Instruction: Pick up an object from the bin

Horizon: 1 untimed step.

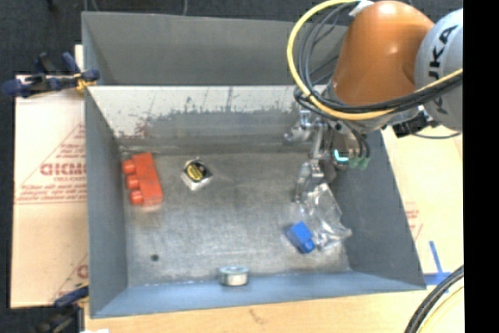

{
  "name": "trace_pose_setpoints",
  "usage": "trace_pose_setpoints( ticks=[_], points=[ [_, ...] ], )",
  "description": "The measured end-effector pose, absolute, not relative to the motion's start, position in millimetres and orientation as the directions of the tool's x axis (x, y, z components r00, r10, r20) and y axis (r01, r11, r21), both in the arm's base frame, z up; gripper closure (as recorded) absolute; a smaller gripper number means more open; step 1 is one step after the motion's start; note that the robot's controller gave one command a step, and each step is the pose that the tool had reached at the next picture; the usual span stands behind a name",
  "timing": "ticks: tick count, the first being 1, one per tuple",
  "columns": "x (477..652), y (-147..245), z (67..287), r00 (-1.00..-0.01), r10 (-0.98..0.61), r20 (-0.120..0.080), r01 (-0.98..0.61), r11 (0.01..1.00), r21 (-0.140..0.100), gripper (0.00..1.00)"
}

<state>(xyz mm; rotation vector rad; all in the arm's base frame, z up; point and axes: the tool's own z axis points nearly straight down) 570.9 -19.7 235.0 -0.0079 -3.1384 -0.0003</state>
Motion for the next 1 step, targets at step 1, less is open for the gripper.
trace_pose_setpoints(
  ticks=[1],
  points=[
    [532.4,-84.5,188.9,-1.000,0.026,0.003,0.026,1.000,-0.002,0.00]
  ],
)
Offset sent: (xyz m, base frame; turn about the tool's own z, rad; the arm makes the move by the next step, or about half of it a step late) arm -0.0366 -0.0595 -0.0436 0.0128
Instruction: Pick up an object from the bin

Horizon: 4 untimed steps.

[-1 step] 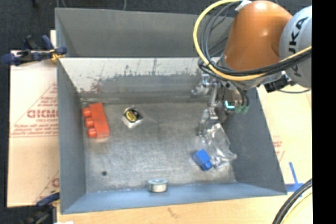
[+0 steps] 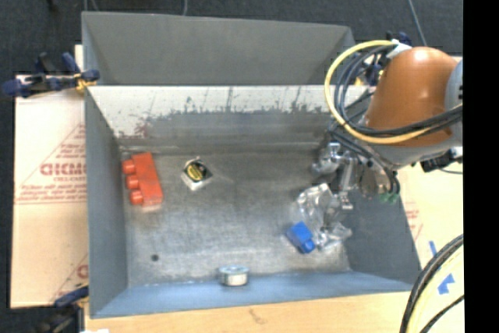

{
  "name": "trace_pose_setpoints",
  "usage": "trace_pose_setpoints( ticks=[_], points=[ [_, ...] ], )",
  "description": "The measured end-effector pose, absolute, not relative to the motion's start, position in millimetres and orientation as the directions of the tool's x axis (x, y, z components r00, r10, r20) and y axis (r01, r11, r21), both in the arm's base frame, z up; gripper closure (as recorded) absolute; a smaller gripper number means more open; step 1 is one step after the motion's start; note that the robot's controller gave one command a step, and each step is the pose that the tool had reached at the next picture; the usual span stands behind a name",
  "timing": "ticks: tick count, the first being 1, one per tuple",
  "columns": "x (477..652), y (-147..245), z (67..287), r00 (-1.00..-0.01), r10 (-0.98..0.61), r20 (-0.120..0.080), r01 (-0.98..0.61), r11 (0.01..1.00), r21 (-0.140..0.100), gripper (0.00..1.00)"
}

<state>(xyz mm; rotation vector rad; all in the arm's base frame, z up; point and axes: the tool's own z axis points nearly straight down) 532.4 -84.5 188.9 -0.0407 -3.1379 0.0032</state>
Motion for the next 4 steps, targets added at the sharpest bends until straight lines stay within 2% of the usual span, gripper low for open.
trace_pose_setpoints(
  ticks=[1,2,3,4],
  points=[
    [503.2,-97.9,72.4,-0.963,-0.269,-0.010,-0.269,0.963,-0.004,0.00],
    [503.4,-98.1,74.3,-0.963,-0.271,-0.008,-0.271,0.963,-0.005,1.00],
    [502.6,-98.1,72.8,-0.962,-0.272,-0.006,-0.272,0.962,-0.004,0.00],
    [499.6,-83.5,77.5,-0.952,-0.306,-0.002,-0.306,0.952,-0.002,0.00]
  ],
)
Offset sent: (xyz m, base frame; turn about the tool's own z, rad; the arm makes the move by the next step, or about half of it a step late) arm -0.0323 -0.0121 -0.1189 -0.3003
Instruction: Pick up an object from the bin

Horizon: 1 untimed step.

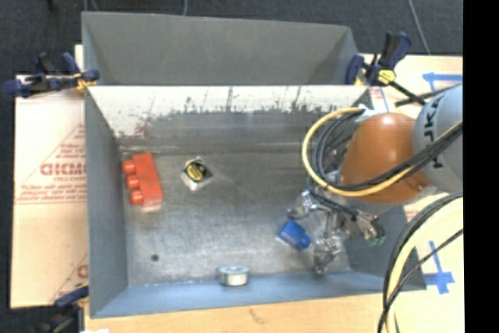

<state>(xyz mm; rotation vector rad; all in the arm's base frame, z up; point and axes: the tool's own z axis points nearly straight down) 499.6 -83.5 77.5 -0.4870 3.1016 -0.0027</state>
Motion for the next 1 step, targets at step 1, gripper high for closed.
trace_pose_setpoints(
  ticks=[1],
  points=[
    [499.7,-83.9,77.8,-0.952,-0.308,-0.003,-0.308,0.952,-0.003,1.00]
  ],
)
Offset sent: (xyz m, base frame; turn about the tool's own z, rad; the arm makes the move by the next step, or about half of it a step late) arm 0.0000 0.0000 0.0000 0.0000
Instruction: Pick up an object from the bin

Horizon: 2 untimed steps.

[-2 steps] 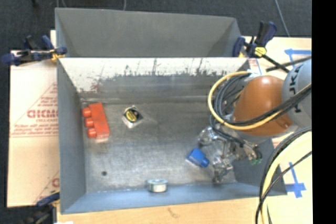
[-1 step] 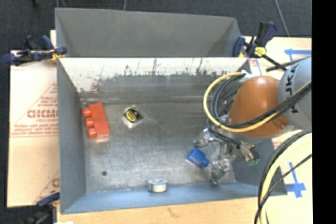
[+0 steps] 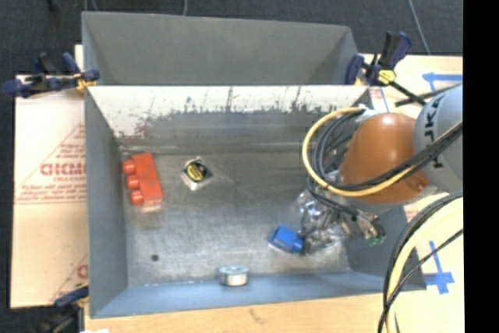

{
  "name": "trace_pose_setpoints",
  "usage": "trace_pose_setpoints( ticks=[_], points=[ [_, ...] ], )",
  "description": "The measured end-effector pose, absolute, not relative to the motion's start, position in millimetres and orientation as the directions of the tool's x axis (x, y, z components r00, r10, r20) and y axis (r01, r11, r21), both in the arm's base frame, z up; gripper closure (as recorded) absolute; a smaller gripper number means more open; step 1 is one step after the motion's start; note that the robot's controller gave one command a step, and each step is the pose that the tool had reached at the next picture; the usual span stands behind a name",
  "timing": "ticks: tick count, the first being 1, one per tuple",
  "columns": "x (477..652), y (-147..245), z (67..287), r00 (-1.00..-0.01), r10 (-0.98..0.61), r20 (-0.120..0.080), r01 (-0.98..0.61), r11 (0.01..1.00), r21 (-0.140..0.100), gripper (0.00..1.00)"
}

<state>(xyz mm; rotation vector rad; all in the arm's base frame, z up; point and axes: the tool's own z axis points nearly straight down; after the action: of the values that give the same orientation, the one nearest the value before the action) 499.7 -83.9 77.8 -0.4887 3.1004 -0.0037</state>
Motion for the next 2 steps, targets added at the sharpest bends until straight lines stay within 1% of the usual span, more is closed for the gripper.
trace_pose_setpoints(
  ticks=[1,2],
  points=[
    [499.6,-83.8,77.4,-0.951,-0.308,-0.002,-0.308,0.951,-0.002,0.00],
    [501.7,-45.2,72.9,-0.909,-0.416,-0.004,-0.416,0.909,-0.006,0.00]
  ],
)
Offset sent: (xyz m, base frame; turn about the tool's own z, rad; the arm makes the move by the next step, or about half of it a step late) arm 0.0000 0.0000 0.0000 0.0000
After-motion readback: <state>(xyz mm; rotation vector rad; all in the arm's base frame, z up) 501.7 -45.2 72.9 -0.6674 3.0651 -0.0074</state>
